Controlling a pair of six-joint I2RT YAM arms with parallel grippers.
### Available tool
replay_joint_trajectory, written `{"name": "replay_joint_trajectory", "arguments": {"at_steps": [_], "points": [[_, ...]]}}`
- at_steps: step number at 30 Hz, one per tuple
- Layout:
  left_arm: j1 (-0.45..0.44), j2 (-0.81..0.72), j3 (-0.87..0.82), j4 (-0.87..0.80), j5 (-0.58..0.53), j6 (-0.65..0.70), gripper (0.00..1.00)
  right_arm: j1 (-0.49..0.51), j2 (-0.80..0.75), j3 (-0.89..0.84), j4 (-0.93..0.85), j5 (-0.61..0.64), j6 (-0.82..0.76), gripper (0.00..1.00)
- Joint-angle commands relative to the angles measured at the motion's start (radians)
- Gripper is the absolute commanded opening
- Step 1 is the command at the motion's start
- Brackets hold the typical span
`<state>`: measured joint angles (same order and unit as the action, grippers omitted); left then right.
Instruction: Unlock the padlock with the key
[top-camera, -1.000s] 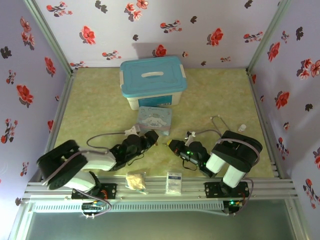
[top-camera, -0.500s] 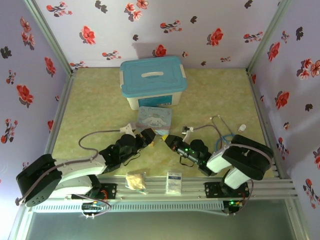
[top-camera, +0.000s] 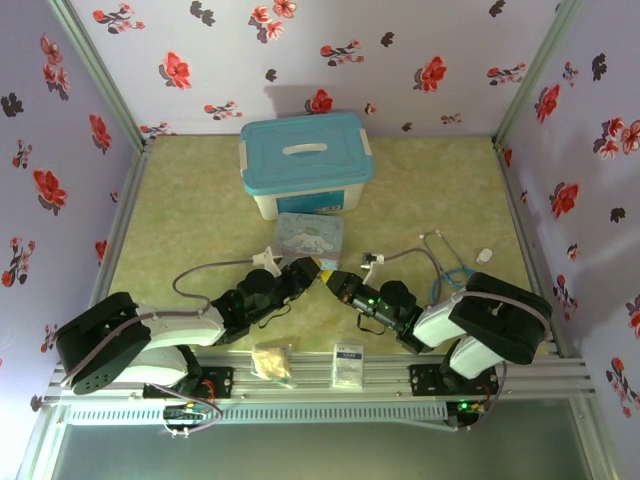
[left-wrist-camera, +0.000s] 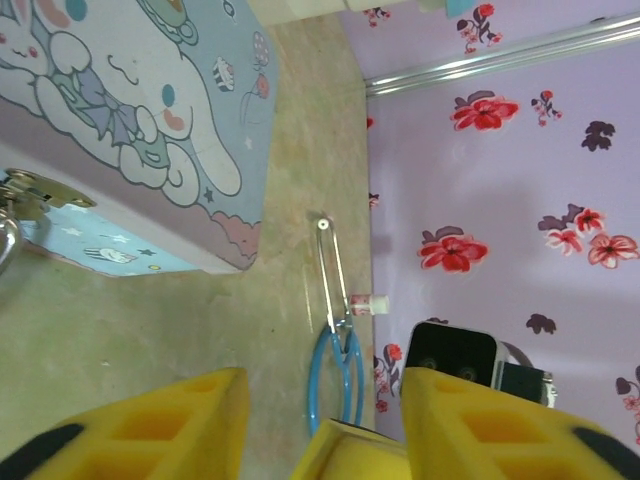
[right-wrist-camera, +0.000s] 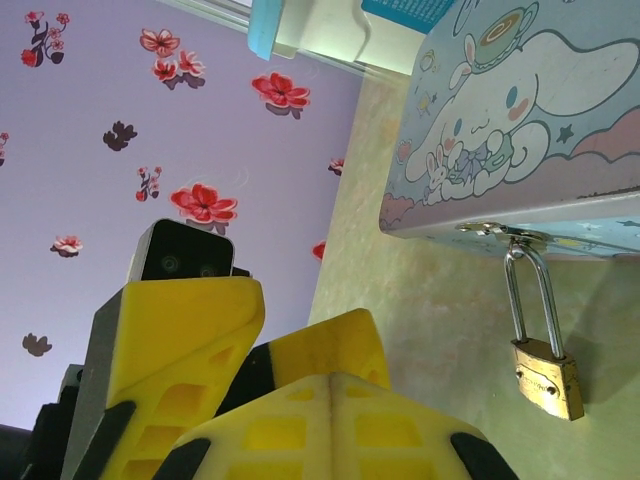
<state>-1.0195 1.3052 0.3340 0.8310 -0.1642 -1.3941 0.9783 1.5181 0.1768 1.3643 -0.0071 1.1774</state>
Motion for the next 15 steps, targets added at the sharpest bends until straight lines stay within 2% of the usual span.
{"name": "replay_joint_trajectory", "arguments": {"at_steps": [1, 5, 10, 15], "points": [[-0.007, -0.007, 0.017, 0.040, -0.006, -0.002, 0.38, 0.008, -0.012, 0.018, 0.021, 0.027, -0.027, 0.00], [-0.007, -0.007, 0.017, 0.022, -0.006, -0.004, 0.28, 0.009, -0.008, 0.026, 0.021, 0.024, -0.026, 0.00], [-0.007, -0.005, 0.012, 0.010, -0.012, -0.019, 0.29, 0.010, -0.007, 0.028, 0.020, 0.033, -0.026, 0.00], [-0.007, -0.009, 0.007, 0.044, -0.015, -0.014, 0.18, 0.010, 0.009, 0.037, 0.020, 0.032, -0.022, 0.00]]}}
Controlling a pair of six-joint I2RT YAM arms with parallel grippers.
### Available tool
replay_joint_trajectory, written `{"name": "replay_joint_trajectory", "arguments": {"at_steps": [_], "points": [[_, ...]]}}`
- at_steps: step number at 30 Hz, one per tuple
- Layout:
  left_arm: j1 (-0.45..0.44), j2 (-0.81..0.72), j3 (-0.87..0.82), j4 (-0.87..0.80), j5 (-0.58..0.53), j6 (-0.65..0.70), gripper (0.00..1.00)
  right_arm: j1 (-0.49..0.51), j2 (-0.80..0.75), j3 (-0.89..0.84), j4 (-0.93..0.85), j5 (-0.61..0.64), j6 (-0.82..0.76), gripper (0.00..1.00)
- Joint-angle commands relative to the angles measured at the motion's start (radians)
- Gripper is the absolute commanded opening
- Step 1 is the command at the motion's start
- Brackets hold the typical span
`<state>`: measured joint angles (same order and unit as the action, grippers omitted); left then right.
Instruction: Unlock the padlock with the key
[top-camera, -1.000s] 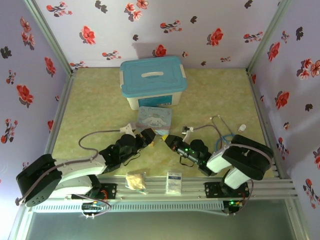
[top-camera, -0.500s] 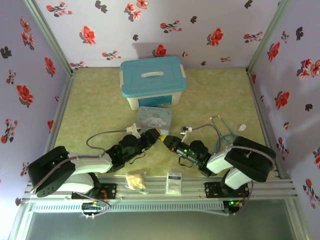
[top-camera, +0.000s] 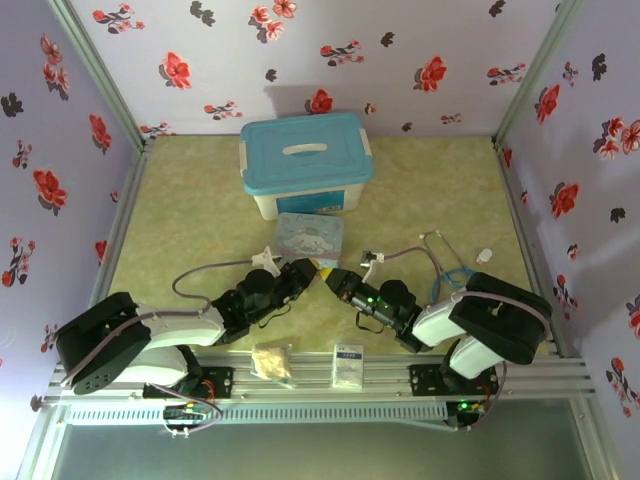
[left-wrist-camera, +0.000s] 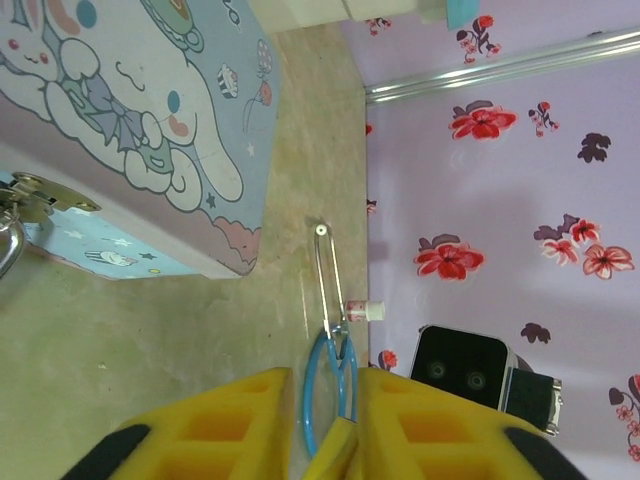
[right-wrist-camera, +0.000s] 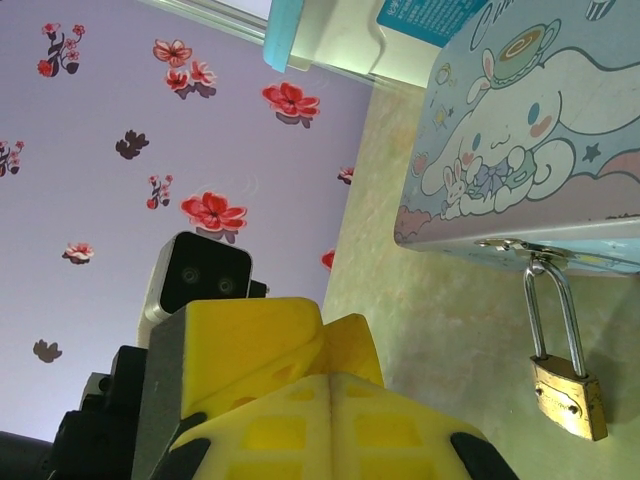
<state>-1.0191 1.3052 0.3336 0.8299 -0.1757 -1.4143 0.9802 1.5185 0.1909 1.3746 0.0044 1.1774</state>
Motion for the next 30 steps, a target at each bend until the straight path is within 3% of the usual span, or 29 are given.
{"name": "replay_joint_trajectory", "arguments": {"at_steps": [1, 5, 10, 11, 12, 13, 16, 19, 23, 30], "points": [[-0.006, -0.010, 0.007, 0.042, -0.003, 0.008, 0.15, 0.009, 0.012, 0.026, 0.011, 0.018, -0.021, 0.00], [-0.007, -0.012, 0.006, 0.030, -0.003, 0.011, 0.00, 0.012, 0.018, 0.030, 0.011, 0.016, -0.021, 0.00], [0.002, -0.030, 0.008, -0.001, 0.002, 0.052, 0.00, 0.015, 0.016, 0.024, 0.012, 0.000, -0.037, 0.00], [0.005, -0.043, 0.019, -0.034, 0.012, 0.081, 0.00, 0.015, 0.009, 0.015, 0.011, 0.002, -0.048, 0.08], [0.011, -0.061, 0.038, -0.080, 0.026, 0.115, 0.00, 0.008, -0.003, 0.003, 0.011, 0.002, -0.059, 0.23], [0.021, -0.086, 0.065, -0.143, 0.047, 0.169, 0.00, -0.006, -0.020, -0.018, 0.010, 0.000, -0.069, 0.50], [0.044, -0.164, 0.136, -0.314, 0.099, 0.347, 0.00, -0.095, -0.098, -0.065, -0.047, -0.077, -0.091, 0.97], [0.084, -0.210, 0.161, -0.389, 0.168, 0.451, 0.00, -0.154, -0.218, -0.046, -0.222, -0.164, -0.156, 1.00], [0.178, -0.196, 0.145, -0.239, 0.369, 0.487, 0.00, -0.139, -0.390, 0.020, -0.490, -0.144, -0.257, 1.00], [0.194, -0.208, 0.244, -0.318, 0.468, 0.685, 0.00, -0.138, -0.601, 0.029, -0.554, -0.133, -0.358, 0.99]]}}
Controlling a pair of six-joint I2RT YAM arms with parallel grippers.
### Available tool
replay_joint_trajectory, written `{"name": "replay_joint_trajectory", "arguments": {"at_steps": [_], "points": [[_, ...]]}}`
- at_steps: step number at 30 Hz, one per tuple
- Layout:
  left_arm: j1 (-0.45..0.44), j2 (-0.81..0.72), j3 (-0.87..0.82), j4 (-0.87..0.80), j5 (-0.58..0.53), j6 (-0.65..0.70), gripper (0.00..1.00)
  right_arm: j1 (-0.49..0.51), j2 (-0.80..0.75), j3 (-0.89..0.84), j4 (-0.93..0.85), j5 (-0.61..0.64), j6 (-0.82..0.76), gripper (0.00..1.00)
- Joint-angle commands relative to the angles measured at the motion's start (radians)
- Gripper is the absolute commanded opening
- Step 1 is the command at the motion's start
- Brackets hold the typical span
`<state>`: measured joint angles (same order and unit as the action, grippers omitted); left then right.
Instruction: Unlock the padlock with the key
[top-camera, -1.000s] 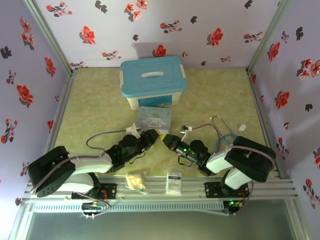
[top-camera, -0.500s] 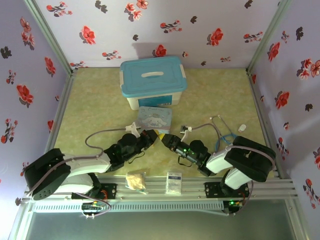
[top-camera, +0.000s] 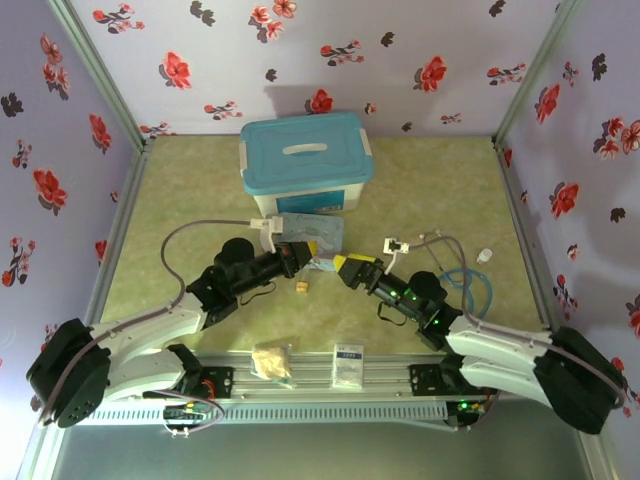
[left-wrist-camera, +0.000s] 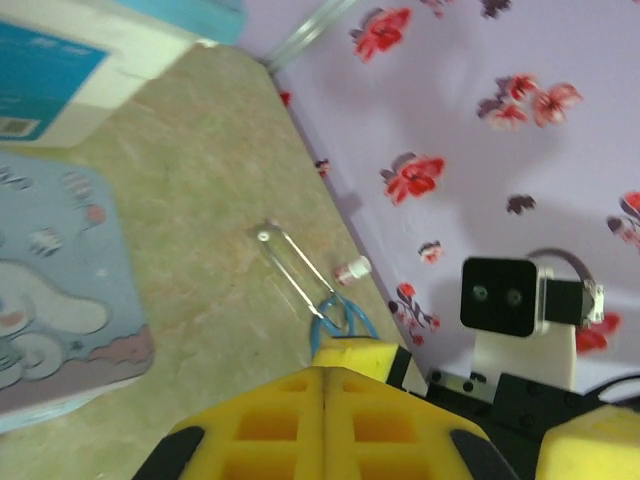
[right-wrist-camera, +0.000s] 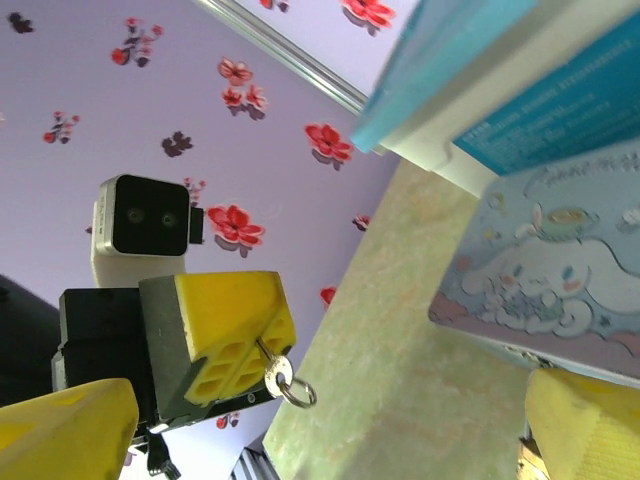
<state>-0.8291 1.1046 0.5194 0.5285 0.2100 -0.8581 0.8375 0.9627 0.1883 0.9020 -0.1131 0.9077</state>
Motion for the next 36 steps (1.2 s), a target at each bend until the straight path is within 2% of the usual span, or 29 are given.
{"name": "replay_joint_trajectory", "arguments": {"at_steps": [1, 4, 7, 12, 20, 29, 35, 36], "points": [[0.003, -0.003, 0.068, -0.014, 0.085, 0.134, 0.00, 0.006, -0.061, 0.047, -0.110, -0.032, -0.103, 1.00], [0.004, 0.023, 0.083, 0.048, 0.128, 0.119, 0.00, 0.012, -0.068, 0.078, -0.130, -0.091, -0.133, 0.99], [0.004, 0.045, 0.080, 0.146, 0.169, 0.078, 0.00, 0.015, -0.041, 0.059, 0.015, -0.106, -0.124, 0.95], [0.004, 0.048, 0.058, 0.270, 0.178, 0.035, 0.00, 0.017, 0.030, 0.064, 0.201, -0.152, -0.101, 0.74], [0.008, 0.062, 0.056, 0.357, 0.207, -0.009, 0.00, 0.017, 0.180, 0.074, 0.464, -0.189, -0.027, 0.61], [0.017, 0.047, 0.037, 0.360, 0.204, -0.025, 0.00, 0.016, 0.191, 0.085, 0.468, -0.196, -0.027, 0.43], [0.049, 0.089, 0.005, 0.491, 0.205, -0.112, 0.00, 0.020, 0.225, 0.113, 0.483, -0.223, -0.016, 0.39], [0.049, 0.095, 0.004, 0.503, 0.208, -0.117, 0.00, 0.021, 0.230, 0.116, 0.483, -0.223, -0.016, 0.35]]}}
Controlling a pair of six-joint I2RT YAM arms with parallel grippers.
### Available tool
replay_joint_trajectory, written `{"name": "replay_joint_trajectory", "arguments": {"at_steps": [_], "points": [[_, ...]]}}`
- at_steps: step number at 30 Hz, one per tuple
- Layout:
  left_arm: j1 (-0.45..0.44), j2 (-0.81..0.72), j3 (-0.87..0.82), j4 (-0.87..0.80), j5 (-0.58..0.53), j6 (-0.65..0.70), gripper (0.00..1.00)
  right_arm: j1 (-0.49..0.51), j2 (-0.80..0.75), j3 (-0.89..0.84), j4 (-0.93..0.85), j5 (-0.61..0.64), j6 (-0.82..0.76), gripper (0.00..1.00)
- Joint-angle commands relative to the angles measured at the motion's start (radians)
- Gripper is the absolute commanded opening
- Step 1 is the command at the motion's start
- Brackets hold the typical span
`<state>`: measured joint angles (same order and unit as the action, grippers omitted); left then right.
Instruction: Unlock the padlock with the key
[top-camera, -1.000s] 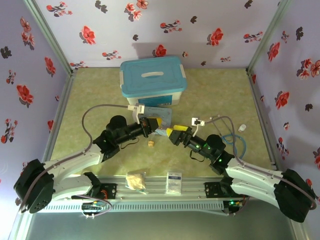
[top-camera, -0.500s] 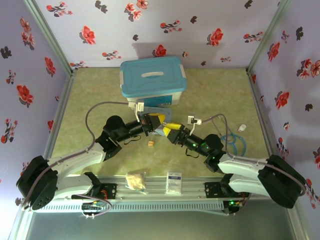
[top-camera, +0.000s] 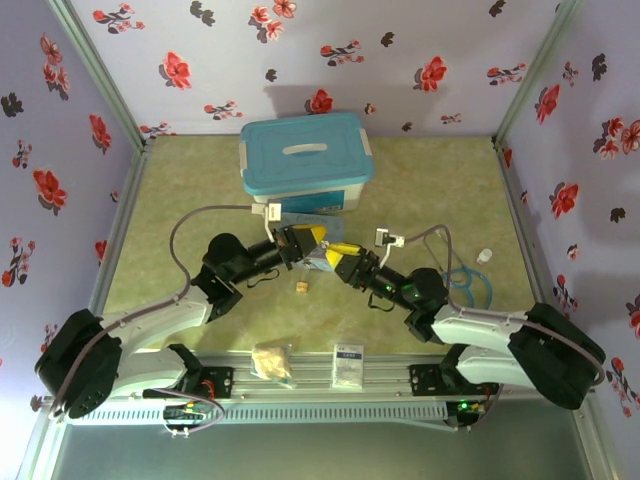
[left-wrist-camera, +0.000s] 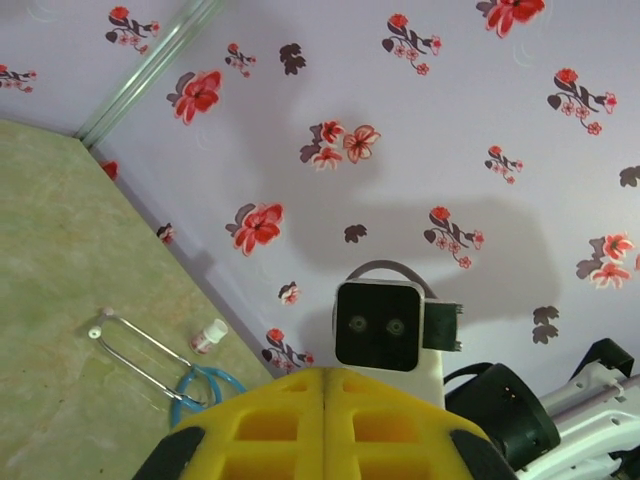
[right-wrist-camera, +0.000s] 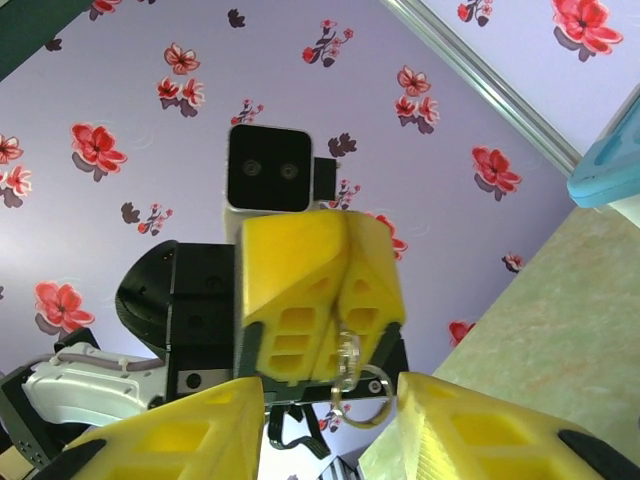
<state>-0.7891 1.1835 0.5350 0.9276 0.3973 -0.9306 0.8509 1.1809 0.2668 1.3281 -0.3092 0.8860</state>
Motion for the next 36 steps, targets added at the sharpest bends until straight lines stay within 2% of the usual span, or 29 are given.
{"name": "replay_joint_trajectory", "arguments": {"at_steps": [1, 14, 16, 18, 20, 36], "points": [[0.009, 0.019, -0.013, 0.108, 0.025, -0.045, 0.00, 0.009, 0.015, 0.039, 0.057, -0.022, 0.006, 0.34], [0.010, 0.016, -0.030, 0.129, 0.030, -0.053, 0.00, 0.030, 0.044, 0.054, 0.057, 0.038, -0.027, 0.28], [0.010, 0.017, -0.030, 0.131, 0.031, -0.054, 0.00, 0.028, 0.040, 0.040, 0.057, 0.074, -0.024, 0.33], [0.010, 0.017, -0.028, 0.130, 0.031, -0.058, 0.00, 0.022, 0.040, 0.018, 0.057, 0.119, -0.018, 0.48], [0.010, 0.017, -0.027, 0.132, 0.031, -0.059, 0.00, 0.017, 0.045, 0.018, 0.057, 0.113, -0.017, 0.49], [0.008, 0.047, -0.038, 0.174, 0.031, -0.085, 0.00, 0.017, 0.042, 0.044, 0.057, 0.073, -0.035, 0.28]]}}
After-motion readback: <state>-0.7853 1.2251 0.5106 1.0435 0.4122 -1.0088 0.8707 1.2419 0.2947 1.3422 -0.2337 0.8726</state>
